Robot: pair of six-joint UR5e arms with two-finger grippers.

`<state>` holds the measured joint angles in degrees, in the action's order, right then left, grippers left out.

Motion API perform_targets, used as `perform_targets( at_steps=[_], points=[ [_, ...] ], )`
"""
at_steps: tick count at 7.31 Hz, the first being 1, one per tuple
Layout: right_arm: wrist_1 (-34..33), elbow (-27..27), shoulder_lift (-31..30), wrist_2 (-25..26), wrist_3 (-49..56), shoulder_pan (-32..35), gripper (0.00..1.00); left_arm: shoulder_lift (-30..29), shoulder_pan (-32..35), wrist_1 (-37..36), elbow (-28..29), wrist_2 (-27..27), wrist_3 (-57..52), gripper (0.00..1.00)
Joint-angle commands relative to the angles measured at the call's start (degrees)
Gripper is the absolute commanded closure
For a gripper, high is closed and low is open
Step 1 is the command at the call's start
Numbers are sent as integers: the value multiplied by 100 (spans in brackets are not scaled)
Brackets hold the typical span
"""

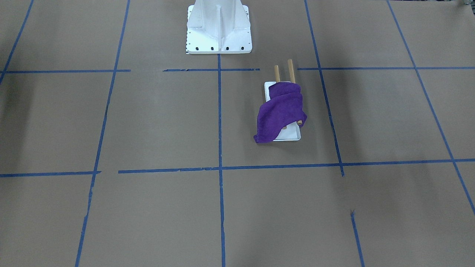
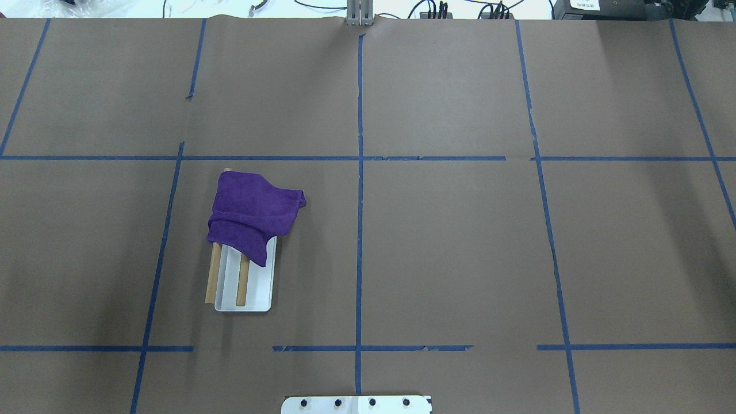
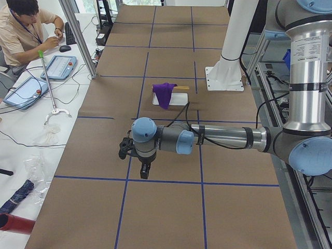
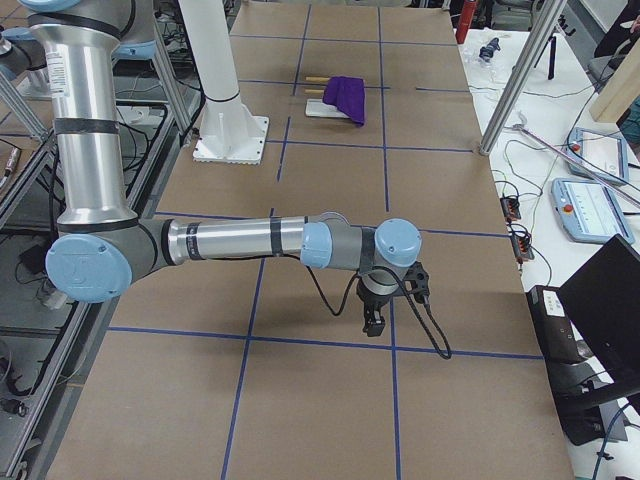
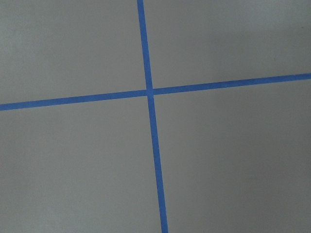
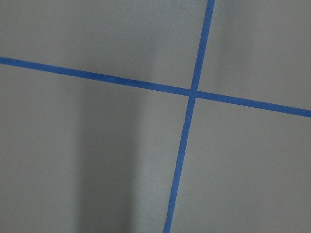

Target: Hang towel on rack

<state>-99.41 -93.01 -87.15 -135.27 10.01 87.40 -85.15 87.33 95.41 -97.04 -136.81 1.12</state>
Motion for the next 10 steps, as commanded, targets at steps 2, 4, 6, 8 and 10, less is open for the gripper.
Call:
perform_targets(
  at_steps=[2, 4, 6, 8, 10],
  points=[
    [1, 2, -13, 27, -8, -3, 0, 86, -6, 13, -78, -47, 2, 0],
    [9, 90, -4, 9, -8, -3, 0, -10, -6, -66, -271, 40, -7, 0],
    [36, 46, 49, 9, 10, -4, 0, -19, -14, -67, -385, 41, -7, 0],
    [36, -33, 48, 0, 27, -3, 0, 42, -41, -67, -369, 49, -7, 0],
    [36, -33, 48, 1, 27, -3, 0, 42, -41, -66, -412, 618, -285, 0]
  ],
)
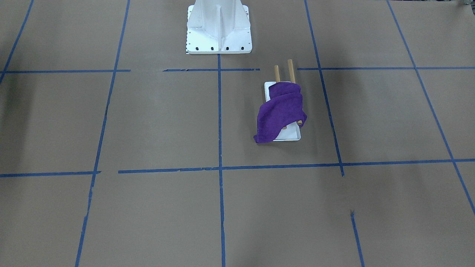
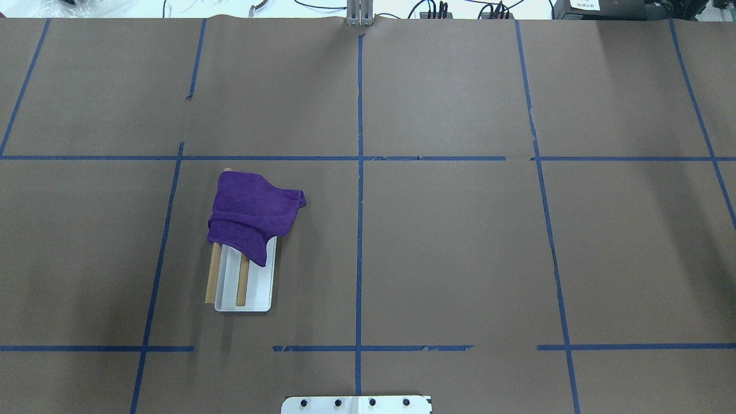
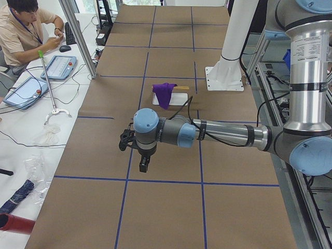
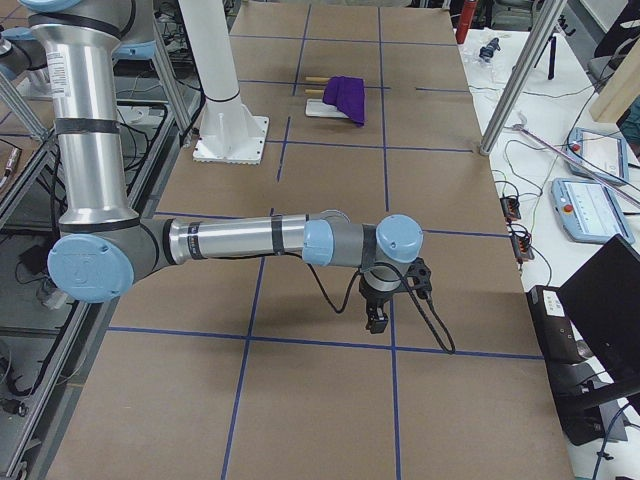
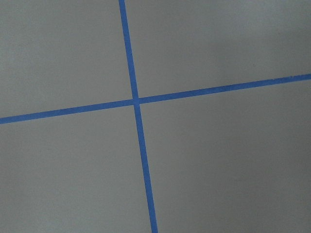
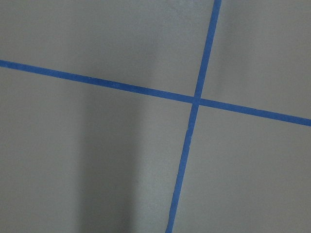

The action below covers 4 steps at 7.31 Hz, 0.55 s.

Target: Hang towel on rack

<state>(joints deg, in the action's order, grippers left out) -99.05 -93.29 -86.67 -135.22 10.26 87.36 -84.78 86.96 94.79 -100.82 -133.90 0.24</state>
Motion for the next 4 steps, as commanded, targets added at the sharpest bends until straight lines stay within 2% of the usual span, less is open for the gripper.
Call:
perform_targets(
  at_steps=[1, 4],
  points=[
    [0, -5, 1, -4, 11, 0, 0, 23, -3, -4, 0, 329, -252, 0],
    [-9, -5, 0, -13, 3, 0, 0, 93, -3, 13, 19, 285, -253, 0]
  ],
)
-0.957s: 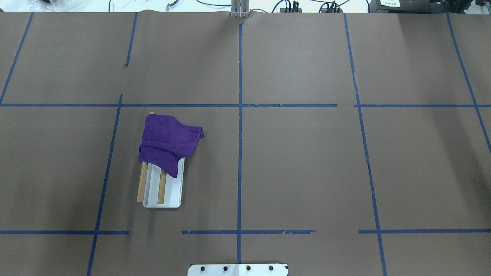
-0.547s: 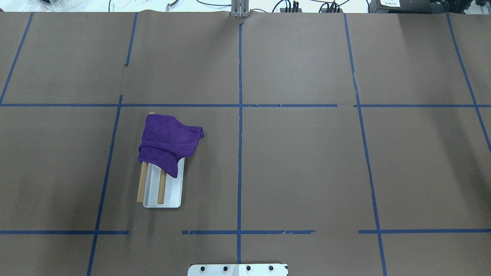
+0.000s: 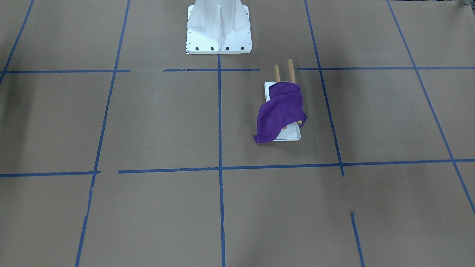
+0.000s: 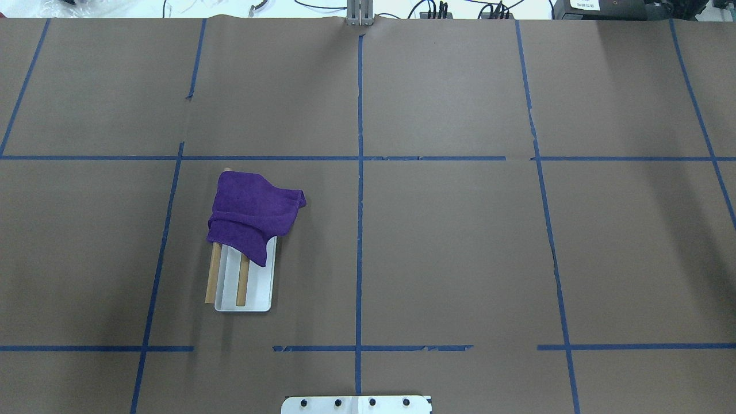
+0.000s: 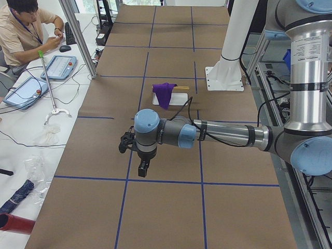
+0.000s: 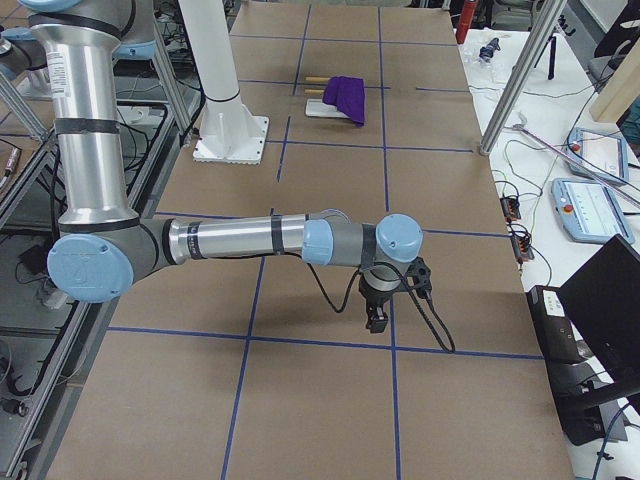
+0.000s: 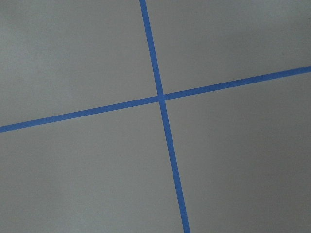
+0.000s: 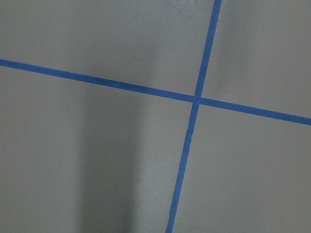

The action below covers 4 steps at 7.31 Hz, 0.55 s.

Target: Hang towel on rack

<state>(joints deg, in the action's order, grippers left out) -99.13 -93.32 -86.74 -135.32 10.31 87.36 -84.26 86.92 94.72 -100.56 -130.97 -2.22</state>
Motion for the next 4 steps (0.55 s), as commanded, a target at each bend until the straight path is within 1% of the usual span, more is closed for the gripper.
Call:
perform_targets(
  at_steps=[1, 4],
  points=[
    [7, -11, 17, -3, -12, -9, 0, 41, 0, 3, -34, -7, -6, 0],
    [7, -213, 17, -3, -38, -18, 0, 41, -26, 12, -16, -7, -6, 0]
  ],
)
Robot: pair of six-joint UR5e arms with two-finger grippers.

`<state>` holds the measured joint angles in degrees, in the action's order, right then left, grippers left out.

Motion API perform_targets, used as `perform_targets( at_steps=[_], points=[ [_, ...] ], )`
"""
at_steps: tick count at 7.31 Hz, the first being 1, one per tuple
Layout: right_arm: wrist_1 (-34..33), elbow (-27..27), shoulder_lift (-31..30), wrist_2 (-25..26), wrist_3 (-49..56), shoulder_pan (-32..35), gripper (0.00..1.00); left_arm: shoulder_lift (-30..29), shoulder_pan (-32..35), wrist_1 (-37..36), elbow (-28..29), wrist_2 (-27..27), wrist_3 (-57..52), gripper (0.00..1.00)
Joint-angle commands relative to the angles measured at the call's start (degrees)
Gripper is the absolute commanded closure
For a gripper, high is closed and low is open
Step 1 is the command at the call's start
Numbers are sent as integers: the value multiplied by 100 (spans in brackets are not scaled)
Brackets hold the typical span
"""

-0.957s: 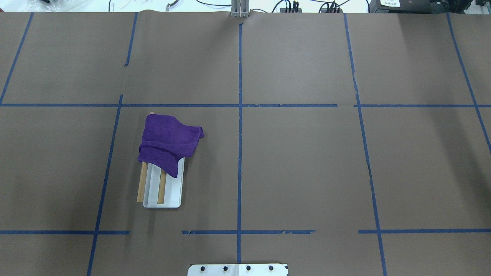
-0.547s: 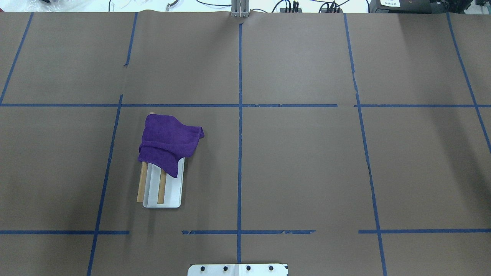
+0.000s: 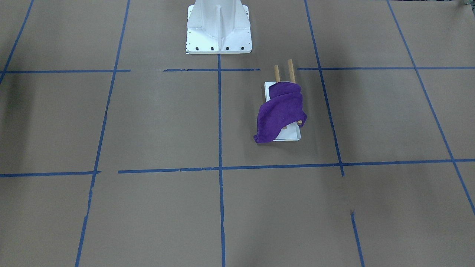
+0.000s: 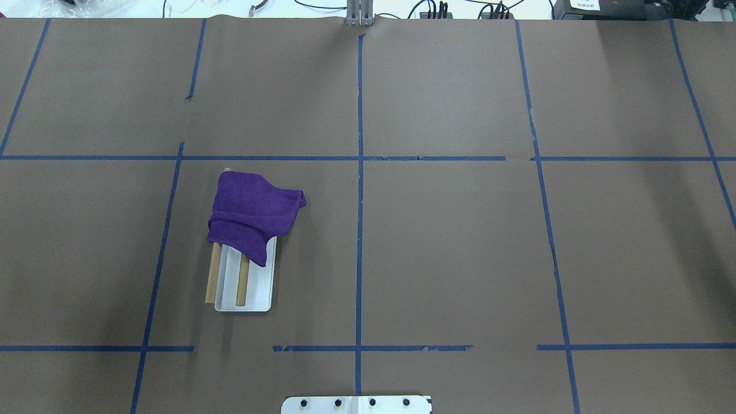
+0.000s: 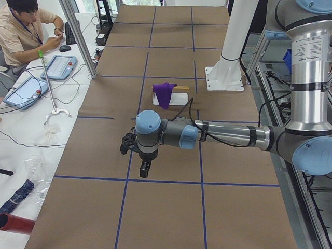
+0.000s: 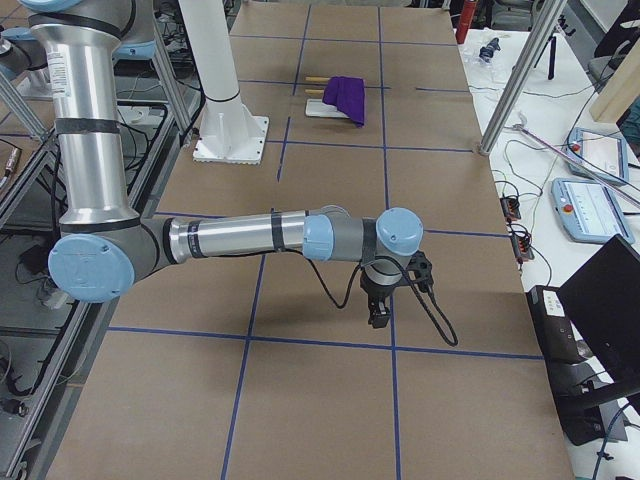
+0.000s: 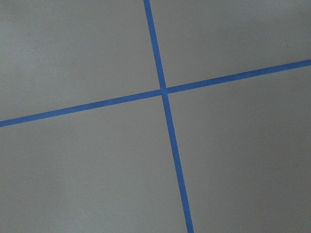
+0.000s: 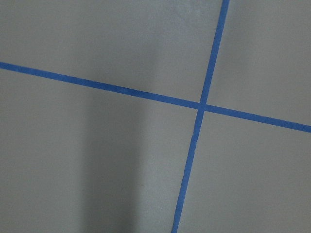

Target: Hang towel on rack

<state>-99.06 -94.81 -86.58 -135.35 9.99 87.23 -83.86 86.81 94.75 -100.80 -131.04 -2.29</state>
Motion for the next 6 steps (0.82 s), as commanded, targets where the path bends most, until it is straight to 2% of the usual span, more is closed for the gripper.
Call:
perform_targets(
  at_steps=[1, 6],
  points=[
    [0, -73, 0, 0, -6, -56, 0, 1, -32, 17, 17, -17, 0, 0],
    [0, -117, 1, 0, -6, -101, 0, 1, -138, 9, 26, -18, 9, 0]
  ],
)
